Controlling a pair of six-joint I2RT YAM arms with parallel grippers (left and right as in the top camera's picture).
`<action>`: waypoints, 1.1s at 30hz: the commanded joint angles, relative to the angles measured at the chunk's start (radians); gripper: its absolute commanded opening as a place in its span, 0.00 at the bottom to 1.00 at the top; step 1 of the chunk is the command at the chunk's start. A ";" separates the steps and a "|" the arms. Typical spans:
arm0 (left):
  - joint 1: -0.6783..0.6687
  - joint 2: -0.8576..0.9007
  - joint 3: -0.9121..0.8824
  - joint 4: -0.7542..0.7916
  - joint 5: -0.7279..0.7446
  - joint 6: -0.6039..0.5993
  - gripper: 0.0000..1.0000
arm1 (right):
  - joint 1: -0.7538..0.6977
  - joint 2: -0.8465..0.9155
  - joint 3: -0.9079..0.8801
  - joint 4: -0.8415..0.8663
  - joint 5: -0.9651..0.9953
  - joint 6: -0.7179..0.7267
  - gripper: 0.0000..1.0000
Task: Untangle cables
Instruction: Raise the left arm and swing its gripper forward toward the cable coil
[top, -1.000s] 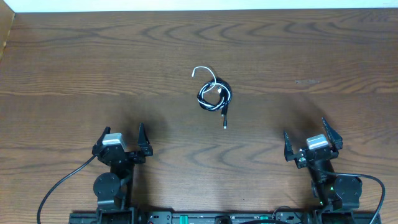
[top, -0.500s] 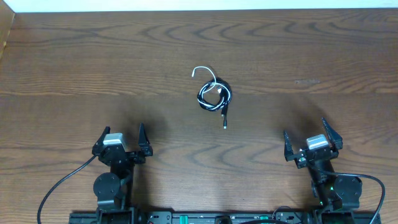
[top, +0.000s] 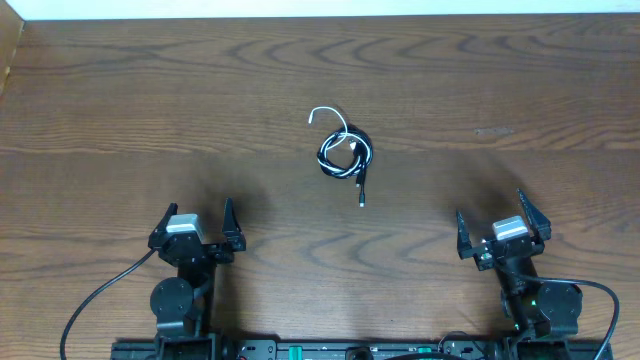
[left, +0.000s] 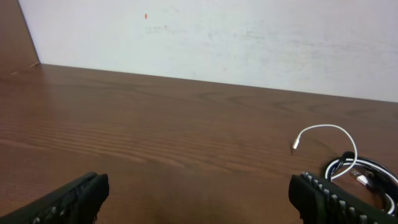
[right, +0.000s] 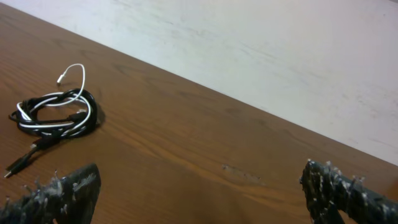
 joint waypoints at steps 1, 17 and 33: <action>0.000 -0.007 0.030 -0.044 0.037 -0.043 0.98 | -0.007 -0.005 -0.001 -0.006 0.007 0.014 0.99; 0.000 0.396 0.583 -0.358 0.100 -0.078 0.97 | -0.007 -0.005 -0.001 -0.005 0.007 0.014 0.99; 0.000 1.138 1.220 -0.913 0.325 -0.072 0.98 | -0.007 -0.005 -0.001 -0.005 0.007 0.014 0.99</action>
